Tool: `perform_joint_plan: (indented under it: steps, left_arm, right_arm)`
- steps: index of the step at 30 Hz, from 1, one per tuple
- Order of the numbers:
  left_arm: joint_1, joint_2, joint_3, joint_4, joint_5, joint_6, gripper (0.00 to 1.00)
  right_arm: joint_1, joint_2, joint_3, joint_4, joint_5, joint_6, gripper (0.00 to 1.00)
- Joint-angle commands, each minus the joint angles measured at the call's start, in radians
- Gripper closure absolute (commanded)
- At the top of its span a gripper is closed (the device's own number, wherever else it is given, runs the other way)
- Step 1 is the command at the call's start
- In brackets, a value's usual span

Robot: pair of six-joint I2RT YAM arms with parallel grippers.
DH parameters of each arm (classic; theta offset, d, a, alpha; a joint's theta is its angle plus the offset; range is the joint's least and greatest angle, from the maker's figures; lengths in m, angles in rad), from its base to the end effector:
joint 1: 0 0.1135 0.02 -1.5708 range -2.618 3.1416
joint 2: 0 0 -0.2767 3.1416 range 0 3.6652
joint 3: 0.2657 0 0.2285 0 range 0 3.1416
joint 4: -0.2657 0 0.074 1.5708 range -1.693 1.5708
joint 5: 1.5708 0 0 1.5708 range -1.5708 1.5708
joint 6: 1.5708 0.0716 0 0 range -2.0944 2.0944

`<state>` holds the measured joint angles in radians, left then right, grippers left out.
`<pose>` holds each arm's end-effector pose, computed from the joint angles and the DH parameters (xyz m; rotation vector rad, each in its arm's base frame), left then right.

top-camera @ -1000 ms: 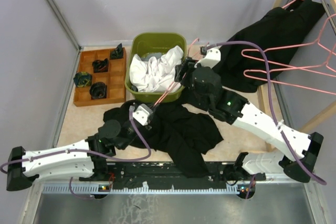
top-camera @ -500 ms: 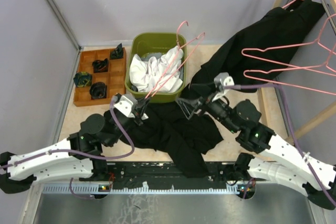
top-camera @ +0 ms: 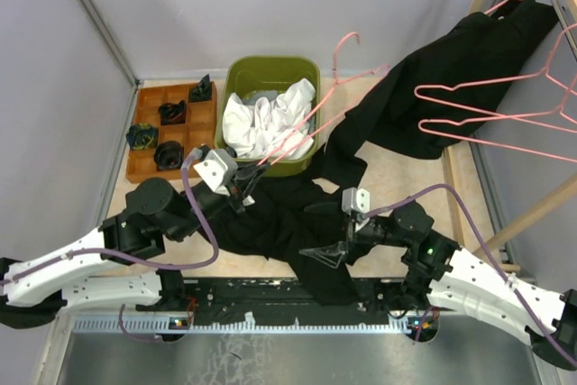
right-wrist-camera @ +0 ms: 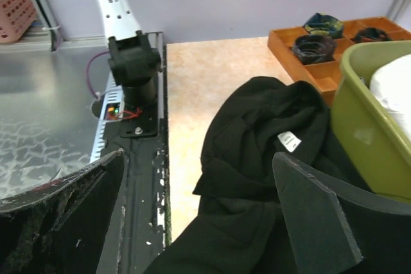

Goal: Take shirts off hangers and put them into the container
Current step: Place the hanger at the clothesline.

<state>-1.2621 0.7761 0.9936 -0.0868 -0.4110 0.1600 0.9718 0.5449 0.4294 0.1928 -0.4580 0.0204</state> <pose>0.0769 -0.1469 0.4317 0.6802 1.3138 -0.6036 0.0568 0.1393 0.3018 -1.0653 1.2088 1.1238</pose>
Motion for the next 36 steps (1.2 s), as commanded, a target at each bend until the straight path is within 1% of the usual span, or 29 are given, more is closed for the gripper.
perform_joint_plan:
  steps: [1,5,11,14,16,17,20,22,25,28,31,36]
  left_arm:
    - [0.006,0.052,0.108,-0.056,0.133,-0.016,1.00]
    - [0.008,0.063,0.137,-0.074,0.160,-0.038,1.00]
    - [0.012,0.080,0.133,-0.040,0.156,-0.027,1.00]
    - [0.027,0.119,0.140,-0.015,0.202,-0.017,1.00]
    - [0.065,0.158,0.162,-0.016,0.240,-0.028,1.00]
    - [0.109,0.181,0.181,-0.032,0.272,-0.037,1.00]
    - [0.271,0.237,0.203,-0.016,0.473,-0.105,1.00]
    - [0.337,0.265,0.204,0.019,0.538,-0.117,1.00]
    - [0.393,0.334,0.233,0.056,0.628,-0.103,1.00]
    - [0.458,0.414,0.282,0.096,0.790,-0.122,1.00]
    - [0.491,0.477,0.327,0.133,0.916,-0.130,1.00]
    - [0.542,0.578,0.414,0.166,1.018,-0.139,1.00]
  right_arm:
    - [-0.002,0.000,0.008,0.122,-0.105,-0.021,0.01]
    - [-0.001,0.014,0.018,0.097,-0.097,-0.022,0.01]
    - [-0.001,0.015,0.030,0.077,-0.103,-0.005,0.01]
    - [-0.002,0.015,0.036,0.071,-0.106,-0.005,0.01]
    - [-0.002,0.018,0.038,0.069,-0.107,-0.007,0.01]
    - [-0.002,0.017,0.039,0.068,-0.107,-0.007,0.01]
    - [-0.002,0.016,0.044,0.057,-0.111,-0.007,0.01]
    - [-0.002,0.015,0.049,0.046,-0.111,-0.005,0.01]
    - [-0.002,0.013,0.052,0.032,-0.110,-0.007,0.01]
    - [-0.002,0.009,0.048,0.027,-0.110,-0.011,0.01]
    - [-0.002,0.006,0.052,0.014,-0.108,-0.016,0.01]
    - [-0.002,-0.010,0.053,-0.006,-0.110,-0.022,0.01]
